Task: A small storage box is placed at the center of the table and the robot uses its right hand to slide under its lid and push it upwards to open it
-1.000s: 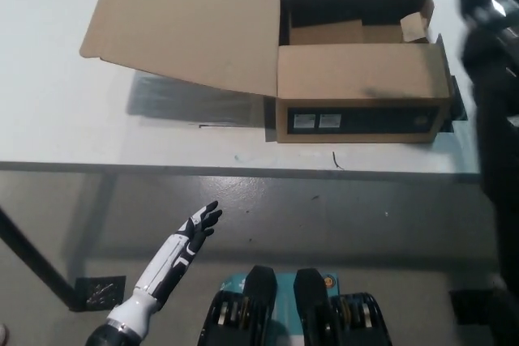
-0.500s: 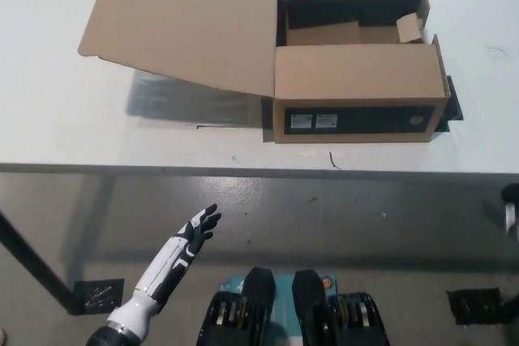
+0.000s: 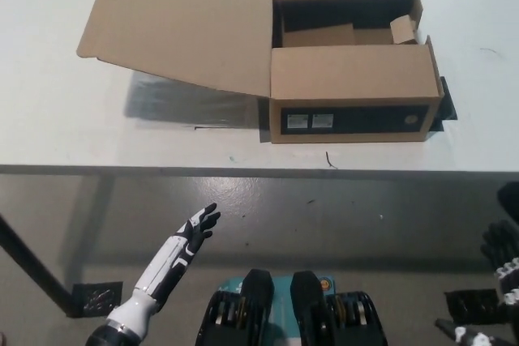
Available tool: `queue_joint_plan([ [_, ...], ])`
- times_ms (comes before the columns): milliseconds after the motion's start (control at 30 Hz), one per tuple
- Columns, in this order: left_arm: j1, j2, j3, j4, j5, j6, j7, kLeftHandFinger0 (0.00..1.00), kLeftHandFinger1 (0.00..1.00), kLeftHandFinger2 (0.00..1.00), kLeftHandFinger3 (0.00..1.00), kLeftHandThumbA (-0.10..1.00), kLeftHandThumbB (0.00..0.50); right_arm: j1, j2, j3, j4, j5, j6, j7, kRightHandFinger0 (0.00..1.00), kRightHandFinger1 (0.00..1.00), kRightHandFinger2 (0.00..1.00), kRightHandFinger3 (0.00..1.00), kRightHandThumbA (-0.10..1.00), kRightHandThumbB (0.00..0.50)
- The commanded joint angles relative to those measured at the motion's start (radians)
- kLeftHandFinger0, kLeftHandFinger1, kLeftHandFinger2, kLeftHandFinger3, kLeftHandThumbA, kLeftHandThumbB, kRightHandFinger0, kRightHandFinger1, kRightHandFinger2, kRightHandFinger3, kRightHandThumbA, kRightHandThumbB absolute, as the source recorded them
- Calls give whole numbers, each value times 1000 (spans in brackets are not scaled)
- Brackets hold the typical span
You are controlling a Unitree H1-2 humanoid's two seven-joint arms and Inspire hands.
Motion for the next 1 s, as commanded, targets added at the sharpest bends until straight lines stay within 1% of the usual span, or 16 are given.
queue_joint_plan([
  [0,-12,8,7,-40,2,-34,9,1000,1000,1000,1000,1000,500,-44,23,16,91,-45,-156,12,1000,1000,1000,1000,1000,434],
  [67,-9,6,5,-38,6,-39,10,1000,1000,1000,1000,1000,500,-58,29,21,140,-45,-178,15,1000,1000,1000,1000,1000,438],
  [133,-4,5,4,-34,13,-47,15,1000,1000,1000,1000,1000,500,-71,31,31,180,-51,-186,19,1000,1000,1000,1000,1000,456],
  [167,-3,4,5,-32,10,-48,15,1000,1000,1000,1000,1000,500,-77,29,37,193,-57,-186,21,1000,1000,1000,1000,1000,454],
  [200,-1,5,7,-29,6,-50,14,1000,1000,1000,1000,1000,500,-83,31,46,200,-59,-172,21,1000,1000,1000,1000,1000,467],
  [233,-1,5,8,-26,5,-54,15,1000,1000,1000,1000,1000,500,-88,34,50,205,-54,-162,22,1000,1000,1000,1000,1000,471],
  [333,3,3,9,-23,7,-61,18,1000,1000,1000,1000,1000,500,-98,37,58,233,-44,-174,22,1000,1000,1000,1000,1000,436],
  [433,8,3,9,-27,8,-58,17,1000,1000,1000,1000,1000,500,-95,39,61,244,-42,-180,18,1000,1000,1000,1000,1000,432],
  [500,11,3,9,-27,9,-60,18,1000,1000,1000,1000,1000,500,-95,45,58,254,-36,-177,11,1000,1000,1000,1000,1000,448],
  [533,13,3,10,-28,6,-60,16,1000,1000,1000,1000,1000,500,-96,46,58,261,-33,-177,11,1000,1000,1000,1000,1000,447],
  [633,11,0,13,-16,9,-59,22,1000,1000,1000,1000,1000,500,-100,44,56,285,-22,-183,20,1000,1000,1000,1000,1000,437],
  [667,8,-1,12,-7,9,-61,25,1000,1000,1000,1000,1000,500,-100,41,56,293,-23,-184,23,1000,1000,1000,1000,1000,423],
  [767,6,-5,15,-4,10,-61,28,1000,1000,1000,1000,1000,500,-102,35,55,298,-18,-174,26,1000,1000,1000,1000,1000,428],
  [800,6,-4,15,-6,11,-60,28,1000,1000,1000,1000,1000,500,-104,36,54,299,-16,-170,25,1000,1000,1000,1000,1000,443],
  [967,7,0,16,2,7,-61,27,1000,1000,1000,1000,1000,500,-113,37,49,318,-8,-187,28,1000,1000,1000,1000,1000,424],
])
